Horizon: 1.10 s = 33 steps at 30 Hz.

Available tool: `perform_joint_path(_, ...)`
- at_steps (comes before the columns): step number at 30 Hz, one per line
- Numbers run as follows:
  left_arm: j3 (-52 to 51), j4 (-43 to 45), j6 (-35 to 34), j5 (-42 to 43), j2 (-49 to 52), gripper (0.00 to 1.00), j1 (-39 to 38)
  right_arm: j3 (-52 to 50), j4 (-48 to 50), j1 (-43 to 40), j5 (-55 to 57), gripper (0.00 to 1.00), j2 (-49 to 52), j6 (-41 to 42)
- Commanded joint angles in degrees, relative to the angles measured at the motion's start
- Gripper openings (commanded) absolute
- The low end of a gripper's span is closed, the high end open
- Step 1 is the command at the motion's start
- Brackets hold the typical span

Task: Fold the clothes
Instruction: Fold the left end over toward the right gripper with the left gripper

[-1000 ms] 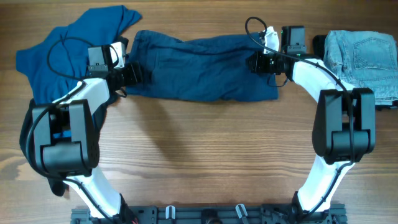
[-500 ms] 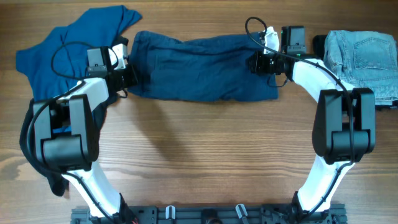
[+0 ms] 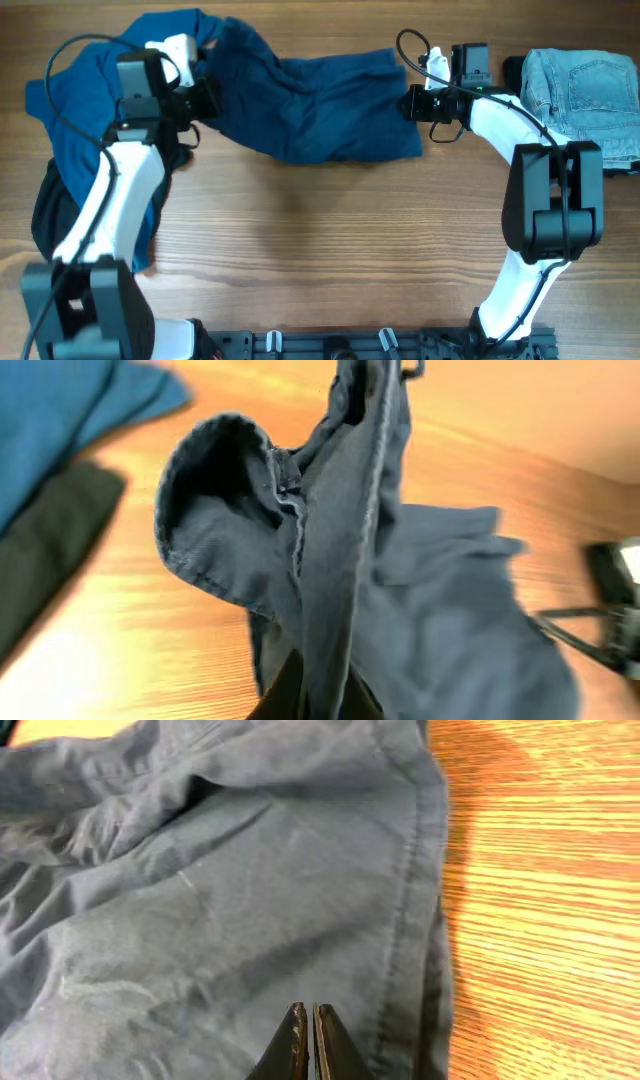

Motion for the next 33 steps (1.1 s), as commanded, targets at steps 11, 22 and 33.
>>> perform_joint_path(11,0.2,0.7,-2.4,-4.2,-1.8,0.04,-6.2,-0.1,1.8,0.3,1.1,0.04,4.3,3.7)
perform_joint_path(22,0.2,8.4,-5.5,-3.8,-1.8,0.04,-15.6,-0.1,1.7,0.3,1.1,0.04,9.0,6.8)
perform_joint_path(33,0.2,18.5,-8.4,-8.8,0.8,0.04,-28.0,-0.2,1.7,0.3,0.5,0.04,9.9,7.9)
